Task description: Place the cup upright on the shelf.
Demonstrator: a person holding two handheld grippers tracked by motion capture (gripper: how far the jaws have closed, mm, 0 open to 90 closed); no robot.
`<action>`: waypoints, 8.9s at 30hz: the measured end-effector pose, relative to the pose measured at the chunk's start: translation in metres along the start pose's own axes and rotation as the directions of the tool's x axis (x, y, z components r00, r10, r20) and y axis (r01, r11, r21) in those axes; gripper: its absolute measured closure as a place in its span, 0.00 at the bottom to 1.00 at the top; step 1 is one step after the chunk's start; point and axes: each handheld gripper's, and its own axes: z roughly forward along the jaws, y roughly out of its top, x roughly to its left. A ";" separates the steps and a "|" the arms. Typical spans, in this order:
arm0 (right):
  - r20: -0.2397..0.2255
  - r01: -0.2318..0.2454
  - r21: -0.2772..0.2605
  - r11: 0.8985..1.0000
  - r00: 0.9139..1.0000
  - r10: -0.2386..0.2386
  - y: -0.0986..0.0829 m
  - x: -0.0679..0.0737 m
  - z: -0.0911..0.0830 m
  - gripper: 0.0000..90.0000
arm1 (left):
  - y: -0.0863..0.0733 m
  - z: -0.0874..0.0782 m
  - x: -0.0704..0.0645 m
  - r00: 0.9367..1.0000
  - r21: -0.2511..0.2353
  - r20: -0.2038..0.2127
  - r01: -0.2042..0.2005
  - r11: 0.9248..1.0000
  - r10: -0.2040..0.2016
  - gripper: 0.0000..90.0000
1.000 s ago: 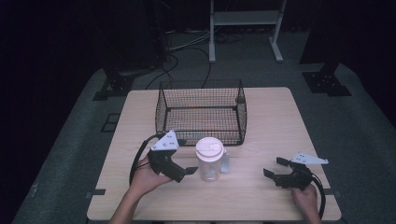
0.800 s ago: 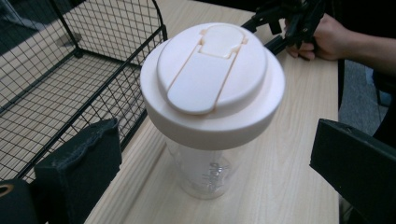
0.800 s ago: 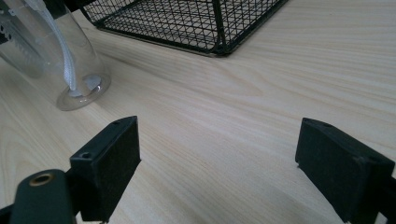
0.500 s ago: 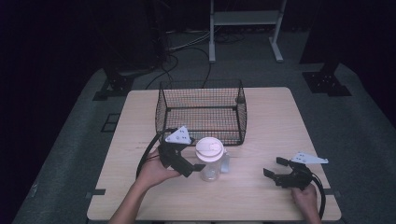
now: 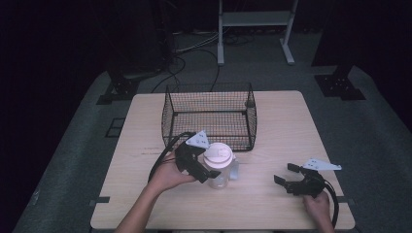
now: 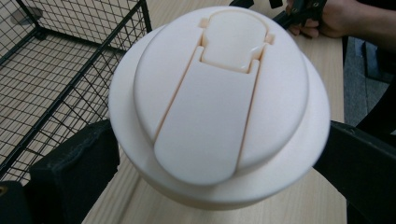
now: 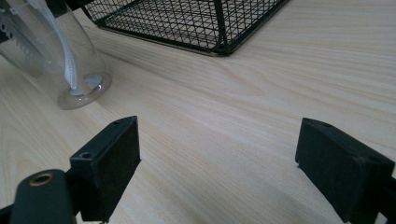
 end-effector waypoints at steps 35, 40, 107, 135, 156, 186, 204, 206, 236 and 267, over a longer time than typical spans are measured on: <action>0.001 -0.004 -0.009 1.000 1.000 0.004 0.000 0.000 -0.001 0.14 | 0.022 0.016 0.000 0.999 0.127 0.018 -0.040 0.991 0.038 0.06; 0.000 -0.003 -0.010 1.000 1.000 0.003 0.000 0.000 -0.001 0.14 | 0.029 0.013 -0.001 0.999 0.138 0.018 -0.052 0.989 0.050 0.06; -0.007 -0.007 -0.020 1.000 1.000 0.007 0.000 -0.001 -0.001 0.14 | 0.176 -0.058 0.087 0.995 0.080 -0.086 0.062 0.995 -0.055 0.06; -0.008 -0.005 -0.023 1.000 1.000 0.005 0.000 -0.001 -0.002 0.14 | 0.150 0.011 0.151 0.967 0.132 -0.157 0.221 0.966 -0.200 0.06; 0.006 -0.020 -0.016 1.000 1.000 0.020 0.000 -0.002 -0.002 0.14 | 0.103 0.051 0.166 0.943 0.110 -0.182 0.302 0.947 -0.280 0.06; 0.016 -0.014 -0.015 1.000 1.000 0.014 0.000 -0.001 -0.002 0.14 | 0.083 0.059 0.161 0.955 0.090 -0.190 0.249 0.964 -0.229 0.06; 0.011 -0.011 -0.014 1.000 1.000 0.011 0.000 -0.001 -0.002 0.14 | 0.082 0.054 0.159 0.957 0.075 -0.180 0.242 0.967 -0.226 0.04; 0.011 -0.010 -0.015 1.000 1.000 0.010 0.000 -0.001 -0.002 0.14 | 0.082 0.052 0.159 0.957 0.066 -0.181 0.242 0.968 -0.227 0.03; 0.010 -0.009 -0.020 1.000 1.000 0.010 0.000 -0.001 -0.002 0.14 | 0.080 0.000 0.141 0.962 0.021 -0.192 0.200 0.980 -0.192 0.02; 0.025 0.002 -0.020 1.000 1.000 -0.002 -0.001 0.001 -0.001 0.14 | 0.021 -0.033 0.115 0.955 -0.019 -0.192 0.228 0.973 -0.228 0.02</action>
